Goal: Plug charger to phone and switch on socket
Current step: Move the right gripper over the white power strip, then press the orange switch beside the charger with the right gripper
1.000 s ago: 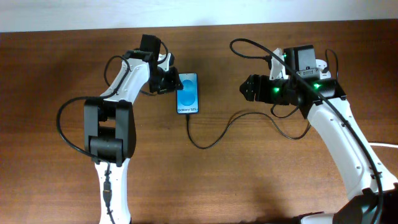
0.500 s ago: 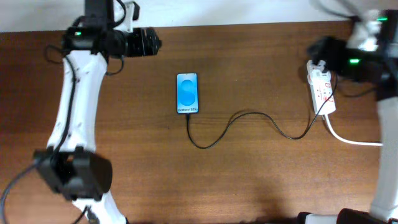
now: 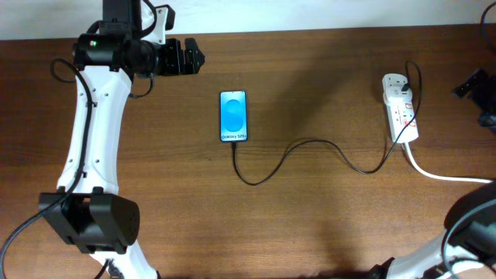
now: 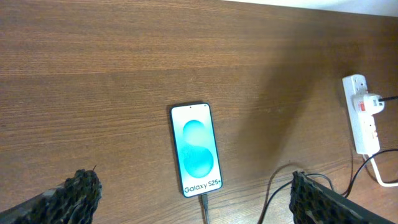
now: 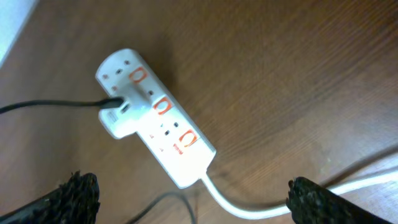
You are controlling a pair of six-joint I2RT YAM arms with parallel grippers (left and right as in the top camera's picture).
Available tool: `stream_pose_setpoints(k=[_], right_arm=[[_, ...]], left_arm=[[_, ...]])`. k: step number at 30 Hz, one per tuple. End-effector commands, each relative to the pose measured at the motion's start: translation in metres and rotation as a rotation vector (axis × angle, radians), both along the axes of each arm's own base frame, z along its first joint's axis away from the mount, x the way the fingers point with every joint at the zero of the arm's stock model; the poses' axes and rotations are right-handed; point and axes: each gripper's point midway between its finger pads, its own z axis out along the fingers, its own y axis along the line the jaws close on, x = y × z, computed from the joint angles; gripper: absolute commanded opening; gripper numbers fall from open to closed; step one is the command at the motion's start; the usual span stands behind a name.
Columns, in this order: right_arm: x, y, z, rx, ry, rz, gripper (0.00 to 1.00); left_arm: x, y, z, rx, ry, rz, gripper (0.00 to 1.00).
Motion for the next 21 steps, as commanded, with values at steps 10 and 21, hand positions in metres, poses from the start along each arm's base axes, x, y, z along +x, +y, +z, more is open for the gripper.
stream_pose_setpoints(k=[10, 21], right_arm=[[0.045, -0.004, -0.084, -0.050, 0.080, 0.086, 0.99], [0.051, 0.002, -0.123, -0.045, 0.139, 0.118, 0.99]], left_arm=[[0.000, 0.000, -0.004, 0.007, 0.005, -0.009, 0.99], [0.000, 0.000, -0.004, 0.007, 0.005, -0.009, 0.99]])
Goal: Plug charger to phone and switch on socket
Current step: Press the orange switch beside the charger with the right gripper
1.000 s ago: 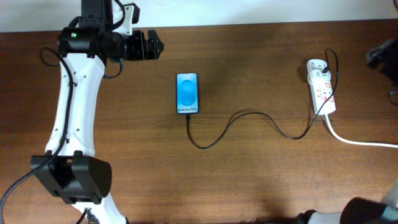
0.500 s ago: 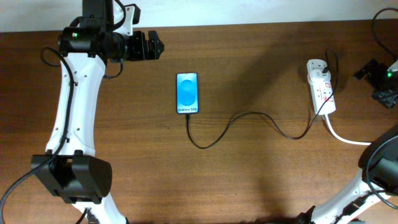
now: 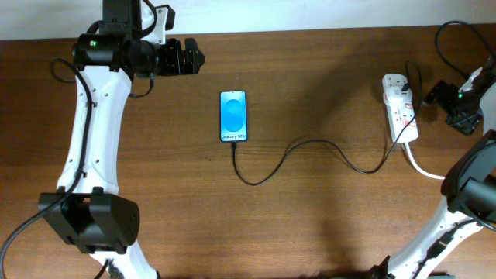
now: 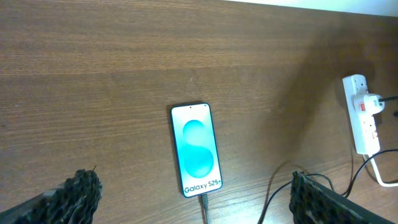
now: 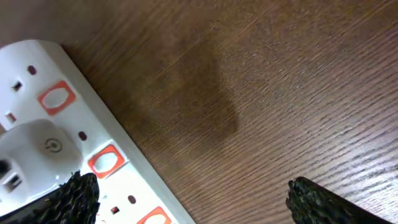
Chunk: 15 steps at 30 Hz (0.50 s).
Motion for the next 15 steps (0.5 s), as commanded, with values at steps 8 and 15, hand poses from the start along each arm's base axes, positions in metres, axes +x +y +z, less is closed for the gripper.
stream_pose_setpoints(k=[8, 15], right_arm=[[0.008, 0.016, -0.024, -0.003, 0.010, 0.012, 0.99], [0.007, 0.021, -0.036, 0.048, 0.028, -0.048, 0.99]], left_arm=[[0.000, 0.000, -0.004, 0.007, 0.005, -0.009, 1.00], [0.000, 0.000, -0.004, 0.007, 0.005, -0.010, 0.99]])
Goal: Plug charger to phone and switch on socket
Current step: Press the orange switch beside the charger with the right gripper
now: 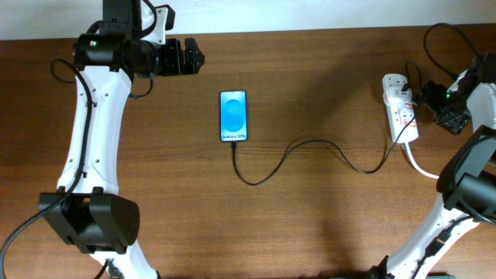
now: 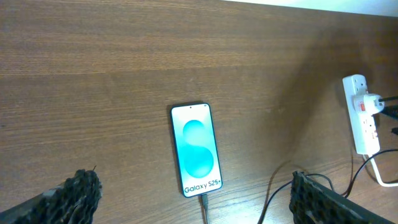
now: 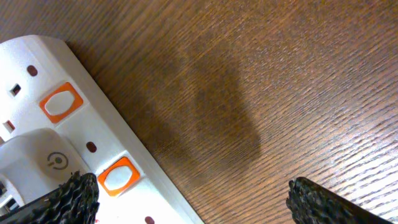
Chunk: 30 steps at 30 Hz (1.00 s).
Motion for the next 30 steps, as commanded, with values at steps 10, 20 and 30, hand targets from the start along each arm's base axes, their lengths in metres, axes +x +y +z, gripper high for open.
stream_pose_setpoints(k=[10, 20, 30], right_arm=[[-0.002, 0.024, -0.034, 0.065, 0.072, 0.006, 1.00], [-0.006, 0.036, -0.036, 0.071, 0.101, 0.052, 1.00], [-0.009, 0.042, -0.037, 0.048, 0.136, 0.070, 0.99]], left_arm=[[0.000, 0.000, -0.004, 0.007, 0.005, -0.010, 0.99], [0.000, 0.000, -0.004, 0.007, 0.005, -0.010, 0.99], [0.000, 0.000, -0.004, 0.007, 0.005, -0.010, 0.99]])
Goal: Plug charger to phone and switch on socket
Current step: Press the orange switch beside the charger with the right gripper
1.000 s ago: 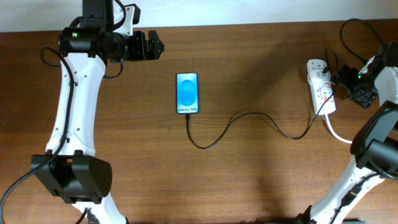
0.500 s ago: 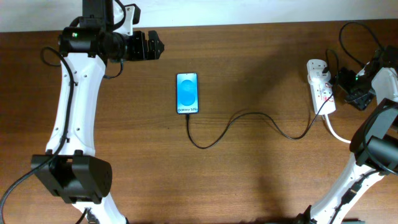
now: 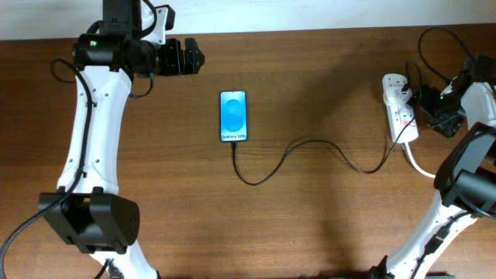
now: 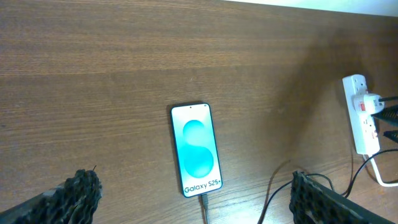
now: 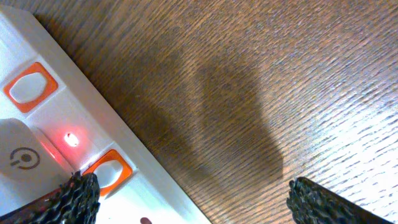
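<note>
The phone (image 3: 233, 116) lies screen-up and lit at the table's middle, also in the left wrist view (image 4: 199, 149). A black cable (image 3: 310, 142) runs from its lower end to the white charger plug (image 5: 15, 162) in the power strip (image 3: 400, 108). A red lamp (image 5: 71, 138) glows on the strip beside the plug. My right gripper (image 3: 425, 107) is open low over the strip's right side. Its left fingertip (image 5: 81, 193) rests against an orange switch (image 5: 107, 174). My left gripper (image 3: 198, 58) hangs open, up and left of the phone, holding nothing.
The strip's white mains lead (image 3: 434, 174) trails off to the right table edge. A second orange switch (image 5: 28, 87) sits further up the strip. The brown wooden table (image 3: 155, 194) ends at a white wall along the far edge.
My right gripper has moved closer onto the strip, its left fingertip now at the lower orange switch. A red lamp that was dark is now lit next to the charger plug.
The phone had its cable in at every moment and the left arm stayed still. My right gripper was first high and off to the right of the strip, then near it, then low beside the switches. Now the strip's red lamp is on.
</note>
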You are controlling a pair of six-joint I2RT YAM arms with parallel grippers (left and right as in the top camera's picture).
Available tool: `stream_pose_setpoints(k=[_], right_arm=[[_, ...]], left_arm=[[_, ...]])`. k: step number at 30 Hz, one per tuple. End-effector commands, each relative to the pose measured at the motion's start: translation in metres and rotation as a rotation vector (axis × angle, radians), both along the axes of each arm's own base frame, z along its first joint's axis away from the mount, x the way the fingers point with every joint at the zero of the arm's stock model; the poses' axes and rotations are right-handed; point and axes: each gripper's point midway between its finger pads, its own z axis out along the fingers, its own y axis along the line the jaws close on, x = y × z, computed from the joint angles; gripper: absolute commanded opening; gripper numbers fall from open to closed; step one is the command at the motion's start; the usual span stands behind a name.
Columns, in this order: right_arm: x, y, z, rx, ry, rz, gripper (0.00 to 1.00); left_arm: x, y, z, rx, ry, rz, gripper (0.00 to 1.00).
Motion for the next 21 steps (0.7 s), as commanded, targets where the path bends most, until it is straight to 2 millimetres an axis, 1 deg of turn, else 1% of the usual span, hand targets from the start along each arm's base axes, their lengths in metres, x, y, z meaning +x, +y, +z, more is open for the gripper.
stream_pose_setpoints(k=[1, 3, 4, 5, 6, 8, 9, 11, 12, 14, 15, 16, 17, 18, 20, 21], right_arm=[[-0.005, 0.021, -0.020, 0.002, 0.070, 0.063, 0.99], [-0.008, 0.003, -0.013, -0.015, 0.065, 0.029, 0.99], [-0.011, -0.010, -0.004, -0.023, 0.062, 0.003, 0.99], [-0.014, -0.028, 0.013, -0.030, 0.048, -0.033, 1.00], [-0.016, -0.037, 0.025, -0.036, 0.039, -0.052, 1.00], [-0.021, -0.055, 0.058, -0.048, 0.017, -0.088, 0.99], [-0.023, -0.063, 0.085, -0.065, -0.009, -0.104, 0.99], [-0.026, -0.067, 0.132, -0.095, -0.060, -0.114, 0.99], [-0.027, -0.064, 0.148, -0.101, -0.080, -0.100, 0.99], [-0.023, -0.042, 0.196, -0.098, -0.170, 0.011, 0.99], [-0.024, -0.024, 0.229, -0.107, -0.228, 0.067, 0.99], [-0.025, -0.009, 0.251, -0.116, -0.272, 0.112, 0.99], [-0.024, 0.010, 0.274, -0.111, -0.335, 0.173, 0.99], [-0.023, 0.027, 0.290, -0.098, -0.390, 0.232, 0.99], [-0.026, 0.084, 0.336, -0.070, -0.540, 0.416, 0.99], [-0.031, 0.106, 0.352, -0.075, -0.577, 0.468, 0.99]], left_arm=[[0.000, 0.000, -0.004, 0.007, 0.005, -0.010, 0.99], [0.000, 0.000, -0.004, 0.007, 0.005, -0.010, 0.99], [0.000, 0.000, -0.004, 0.007, 0.005, -0.010, 0.99], [0.000, 0.000, -0.004, 0.007, 0.005, -0.010, 1.00], [0.000, 0.000, -0.004, 0.007, 0.005, -0.010, 0.99], [0.000, 0.000, -0.004, 0.007, 0.005, -0.010, 0.99], [0.000, 0.000, -0.004, 0.007, 0.005, -0.010, 0.99], [0.000, 0.000, -0.004, 0.007, 0.005, -0.010, 0.99], [0.000, 0.000, -0.004, 0.007, 0.005, -0.010, 1.00], [0.000, 0.000, -0.004, 0.007, 0.005, -0.010, 0.99], [0.000, 0.000, -0.004, 0.007, 0.005, -0.010, 0.99], [0.000, 0.000, -0.004, 0.007, 0.005, -0.010, 0.99], [0.000, 0.000, -0.004, 0.007, 0.005, -0.010, 0.99], [0.000, 0.000, -0.004, 0.007, 0.005, -0.010, 0.99], [0.000, 0.000, -0.004, 0.007, 0.005, -0.010, 0.99], [0.000, 0.000, -0.004, 0.007, 0.005, -0.010, 0.99]])
